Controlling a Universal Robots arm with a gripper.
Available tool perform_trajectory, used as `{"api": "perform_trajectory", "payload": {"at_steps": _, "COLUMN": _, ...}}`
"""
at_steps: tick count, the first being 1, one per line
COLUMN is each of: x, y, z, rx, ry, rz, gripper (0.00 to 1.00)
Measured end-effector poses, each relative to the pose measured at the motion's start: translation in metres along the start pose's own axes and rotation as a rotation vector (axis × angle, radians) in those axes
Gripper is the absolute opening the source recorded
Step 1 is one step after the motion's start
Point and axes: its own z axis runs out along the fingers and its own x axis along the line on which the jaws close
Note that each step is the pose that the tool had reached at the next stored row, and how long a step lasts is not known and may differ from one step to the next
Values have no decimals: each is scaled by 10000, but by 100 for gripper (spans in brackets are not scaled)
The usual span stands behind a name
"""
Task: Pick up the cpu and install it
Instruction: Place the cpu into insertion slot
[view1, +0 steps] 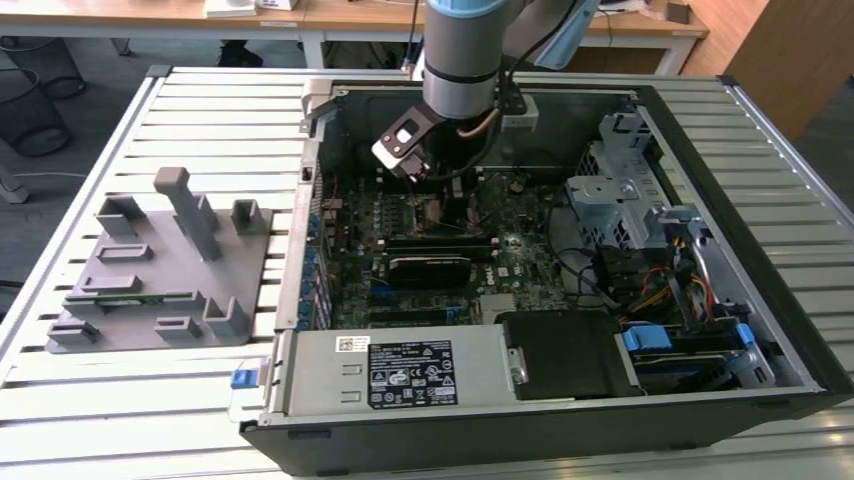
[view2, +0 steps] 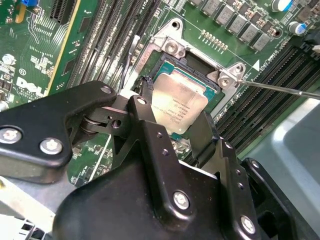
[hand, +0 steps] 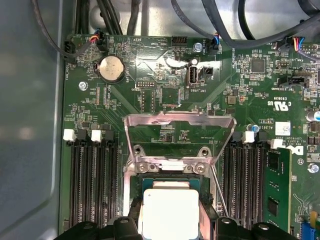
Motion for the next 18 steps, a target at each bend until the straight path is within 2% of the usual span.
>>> {"api": "perform_trajectory", "payload": {"at_steps": 18, "x": 0, "y": -1, "z": 30, "rx": 2, "ry": -3, "rz": 5, "gripper": 53}}
